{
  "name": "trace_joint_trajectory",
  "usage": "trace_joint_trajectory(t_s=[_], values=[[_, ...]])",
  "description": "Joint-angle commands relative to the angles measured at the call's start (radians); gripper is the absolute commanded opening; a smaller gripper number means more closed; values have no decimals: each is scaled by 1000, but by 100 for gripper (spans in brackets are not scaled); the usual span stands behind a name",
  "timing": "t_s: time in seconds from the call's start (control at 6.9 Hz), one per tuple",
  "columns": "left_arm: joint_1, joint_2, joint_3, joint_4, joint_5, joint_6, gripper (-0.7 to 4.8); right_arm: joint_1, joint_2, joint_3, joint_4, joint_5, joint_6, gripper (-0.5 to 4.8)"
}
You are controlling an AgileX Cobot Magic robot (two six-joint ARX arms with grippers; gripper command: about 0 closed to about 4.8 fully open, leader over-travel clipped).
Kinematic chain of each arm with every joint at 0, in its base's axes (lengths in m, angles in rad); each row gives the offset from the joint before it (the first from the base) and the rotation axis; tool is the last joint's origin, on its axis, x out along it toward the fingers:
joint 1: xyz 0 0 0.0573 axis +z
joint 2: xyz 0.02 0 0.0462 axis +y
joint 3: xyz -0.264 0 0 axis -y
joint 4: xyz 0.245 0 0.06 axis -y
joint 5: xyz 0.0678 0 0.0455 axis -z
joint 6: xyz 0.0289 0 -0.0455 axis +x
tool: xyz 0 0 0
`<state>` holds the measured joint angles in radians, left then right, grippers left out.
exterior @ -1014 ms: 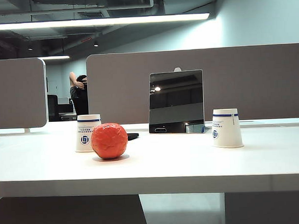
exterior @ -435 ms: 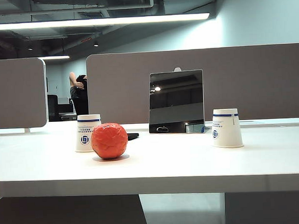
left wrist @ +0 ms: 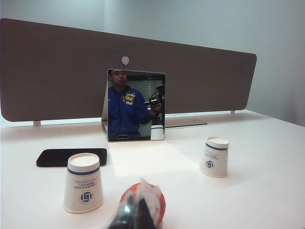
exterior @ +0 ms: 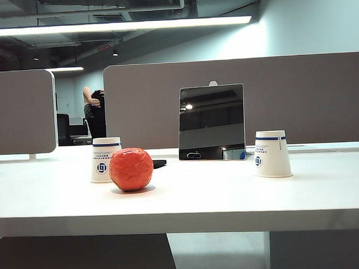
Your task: Carefully pick up the cup on the right and stack it on top of the cup on the left.
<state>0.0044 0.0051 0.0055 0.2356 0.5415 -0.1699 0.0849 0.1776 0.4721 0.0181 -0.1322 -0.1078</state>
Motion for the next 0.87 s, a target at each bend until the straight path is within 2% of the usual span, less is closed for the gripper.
trace_joint_trajectory(t_s=[0.14,0.29,0.43,0.72,0.87], values=[[0,0,2,7,-6,0,-5,0,310,174,-13,-123,3,234],[0,0,2,7,-6,0,-5,1,510,182,111,-215,3,236],[0,0,2,7,-6,0,-5,1,610,182,194,-241,29,255],[0,0,2,7,-7,0,-5,1,717,182,256,-241,74,308],[0,0,2,7,-7,0,-5,1,784,182,269,-241,79,308]])
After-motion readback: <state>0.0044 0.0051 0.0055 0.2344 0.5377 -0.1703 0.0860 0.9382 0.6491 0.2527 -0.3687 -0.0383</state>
